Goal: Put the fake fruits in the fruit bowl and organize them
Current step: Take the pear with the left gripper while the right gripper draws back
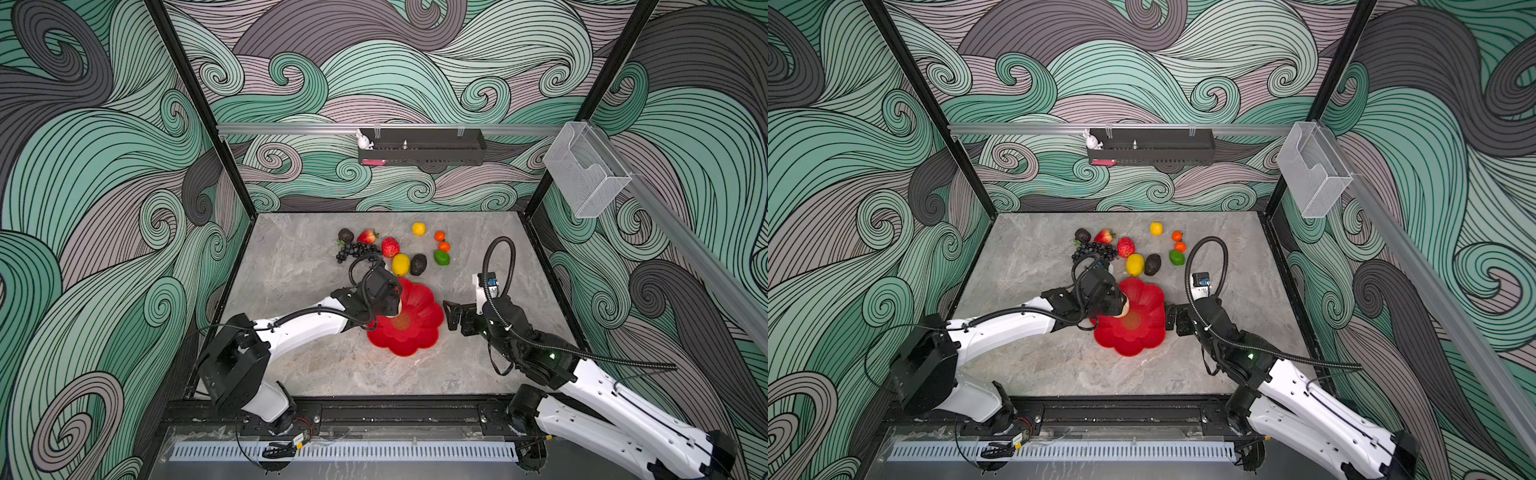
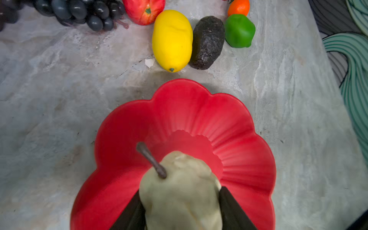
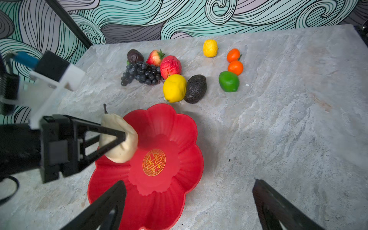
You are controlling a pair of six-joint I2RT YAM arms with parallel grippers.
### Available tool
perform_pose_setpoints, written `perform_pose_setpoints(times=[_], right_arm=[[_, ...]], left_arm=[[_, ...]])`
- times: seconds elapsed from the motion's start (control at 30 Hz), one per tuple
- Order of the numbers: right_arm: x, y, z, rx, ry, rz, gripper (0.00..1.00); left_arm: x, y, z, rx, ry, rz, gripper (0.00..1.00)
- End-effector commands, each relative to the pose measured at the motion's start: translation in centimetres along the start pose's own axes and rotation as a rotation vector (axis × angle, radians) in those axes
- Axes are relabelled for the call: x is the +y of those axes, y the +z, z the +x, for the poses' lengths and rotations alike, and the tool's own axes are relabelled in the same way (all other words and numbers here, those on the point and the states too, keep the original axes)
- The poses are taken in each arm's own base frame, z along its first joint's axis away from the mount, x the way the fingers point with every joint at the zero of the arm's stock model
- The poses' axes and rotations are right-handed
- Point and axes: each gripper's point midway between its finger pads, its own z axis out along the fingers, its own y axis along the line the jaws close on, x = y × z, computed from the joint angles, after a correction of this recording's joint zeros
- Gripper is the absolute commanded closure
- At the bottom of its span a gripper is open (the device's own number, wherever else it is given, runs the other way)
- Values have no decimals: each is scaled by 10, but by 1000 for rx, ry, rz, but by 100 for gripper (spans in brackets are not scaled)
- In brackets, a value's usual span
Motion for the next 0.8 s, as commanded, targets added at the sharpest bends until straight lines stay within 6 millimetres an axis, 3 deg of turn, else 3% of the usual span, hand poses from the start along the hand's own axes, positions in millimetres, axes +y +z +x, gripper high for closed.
perform_pose_setpoints(times=[0.0, 0.2, 0.33, 0.77], right_arm=[[-9, -1, -7, -45, 6, 46, 0], [-10, -2, -4, -43, 5, 43, 0], [-13, -2, 0, -44, 7, 45, 0], [-15, 3, 9, -17, 27, 48, 0]], left_arm=[[-14, 6, -30, -138, 84, -54, 50], [-15, 28, -37, -193, 161, -154, 50], [-21, 44, -30, -183, 203, -165, 50], [-19, 61, -13, -194, 251, -215, 49]])
